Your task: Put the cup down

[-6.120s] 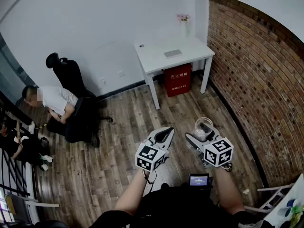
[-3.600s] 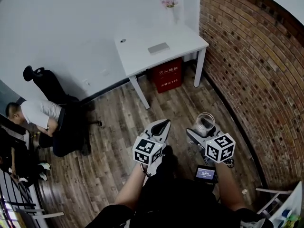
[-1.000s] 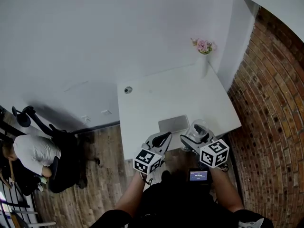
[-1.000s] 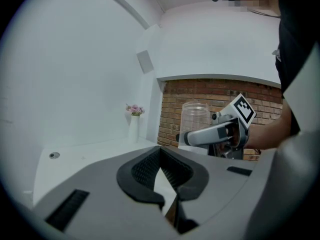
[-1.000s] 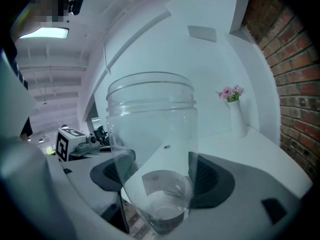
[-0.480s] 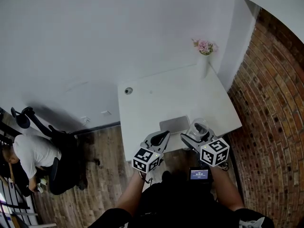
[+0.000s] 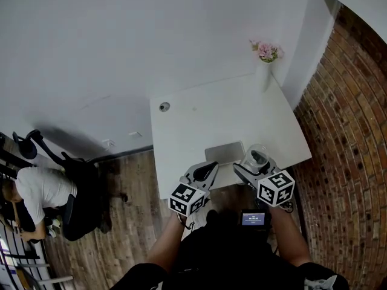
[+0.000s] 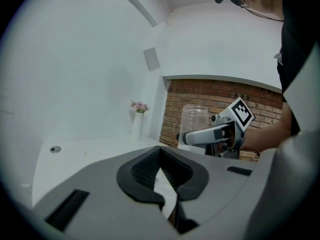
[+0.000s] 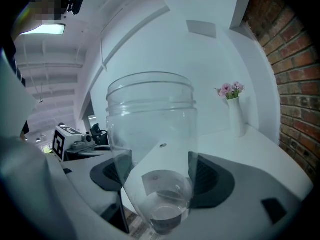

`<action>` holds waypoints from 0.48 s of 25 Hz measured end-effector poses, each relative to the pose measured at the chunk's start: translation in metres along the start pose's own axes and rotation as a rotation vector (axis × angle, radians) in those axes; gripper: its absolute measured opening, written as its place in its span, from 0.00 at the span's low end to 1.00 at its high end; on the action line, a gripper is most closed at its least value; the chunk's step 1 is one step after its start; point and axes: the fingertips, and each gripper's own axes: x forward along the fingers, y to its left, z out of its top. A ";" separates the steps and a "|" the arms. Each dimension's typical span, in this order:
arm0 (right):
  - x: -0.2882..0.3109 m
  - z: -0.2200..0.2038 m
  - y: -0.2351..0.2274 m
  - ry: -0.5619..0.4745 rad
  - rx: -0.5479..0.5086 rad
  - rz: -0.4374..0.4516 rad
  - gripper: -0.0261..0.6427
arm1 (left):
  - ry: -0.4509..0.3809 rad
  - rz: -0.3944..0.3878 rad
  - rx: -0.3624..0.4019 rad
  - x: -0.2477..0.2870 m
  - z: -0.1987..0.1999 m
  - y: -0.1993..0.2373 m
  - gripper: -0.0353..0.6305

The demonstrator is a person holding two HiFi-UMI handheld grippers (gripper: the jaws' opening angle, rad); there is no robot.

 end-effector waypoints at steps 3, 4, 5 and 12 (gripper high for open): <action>0.011 0.000 -0.010 0.008 -0.009 -0.006 0.59 | 0.002 0.006 -0.015 0.001 0.000 0.004 0.07; 0.016 0.000 -0.014 0.013 -0.017 -0.009 0.59 | 0.004 0.007 -0.019 0.001 -0.001 0.006 0.07; 0.022 -0.001 -0.018 0.020 -0.026 -0.012 0.59 | 0.008 0.008 -0.022 0.002 -0.002 0.008 0.07; 0.064 -0.023 -0.050 0.089 -0.083 -0.037 0.59 | 0.043 0.033 -0.046 0.005 -0.014 0.021 0.07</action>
